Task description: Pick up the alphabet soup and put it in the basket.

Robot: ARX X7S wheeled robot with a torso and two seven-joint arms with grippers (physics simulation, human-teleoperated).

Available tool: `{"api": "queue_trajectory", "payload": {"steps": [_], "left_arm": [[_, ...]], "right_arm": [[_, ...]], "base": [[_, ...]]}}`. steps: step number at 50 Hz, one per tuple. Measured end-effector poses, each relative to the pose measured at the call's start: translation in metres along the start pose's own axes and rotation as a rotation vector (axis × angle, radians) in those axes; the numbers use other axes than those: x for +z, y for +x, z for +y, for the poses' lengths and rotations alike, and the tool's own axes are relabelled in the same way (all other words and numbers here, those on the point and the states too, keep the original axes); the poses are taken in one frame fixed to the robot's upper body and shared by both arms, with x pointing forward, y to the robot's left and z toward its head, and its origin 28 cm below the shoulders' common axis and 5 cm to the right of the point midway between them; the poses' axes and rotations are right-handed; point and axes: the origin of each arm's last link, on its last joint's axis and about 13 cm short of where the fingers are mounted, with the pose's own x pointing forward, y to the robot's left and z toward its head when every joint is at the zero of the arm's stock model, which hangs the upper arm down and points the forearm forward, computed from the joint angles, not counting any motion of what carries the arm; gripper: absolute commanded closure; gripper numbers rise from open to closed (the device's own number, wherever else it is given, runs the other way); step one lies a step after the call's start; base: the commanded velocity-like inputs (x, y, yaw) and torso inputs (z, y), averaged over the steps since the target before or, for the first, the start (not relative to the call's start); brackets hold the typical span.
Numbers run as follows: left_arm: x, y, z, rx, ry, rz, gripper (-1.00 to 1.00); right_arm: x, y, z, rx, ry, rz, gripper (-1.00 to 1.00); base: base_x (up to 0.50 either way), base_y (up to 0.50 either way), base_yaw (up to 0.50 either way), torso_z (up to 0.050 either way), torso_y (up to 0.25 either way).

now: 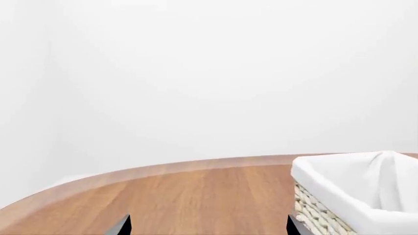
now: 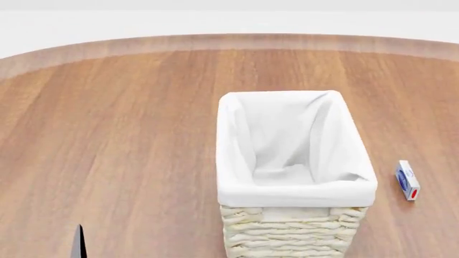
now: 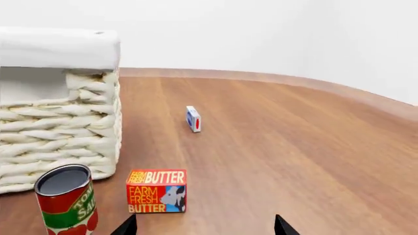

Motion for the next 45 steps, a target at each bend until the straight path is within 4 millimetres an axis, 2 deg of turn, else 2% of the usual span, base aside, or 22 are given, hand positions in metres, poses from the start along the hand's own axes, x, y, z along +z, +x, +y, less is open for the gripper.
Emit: {"api": "queue_trajectory", "payload": {"steps": [45], "left_arm": [[0.0, 0.0, 0.0, 0.001, -0.003, 0.001, -1.0]], "right_arm": [[-0.033, -0.006, 0.006, -0.018, 0.032, 0.067, -1.0]], "base": [[0.0, 0.0, 0.0, 0.0, 0.0]]}}
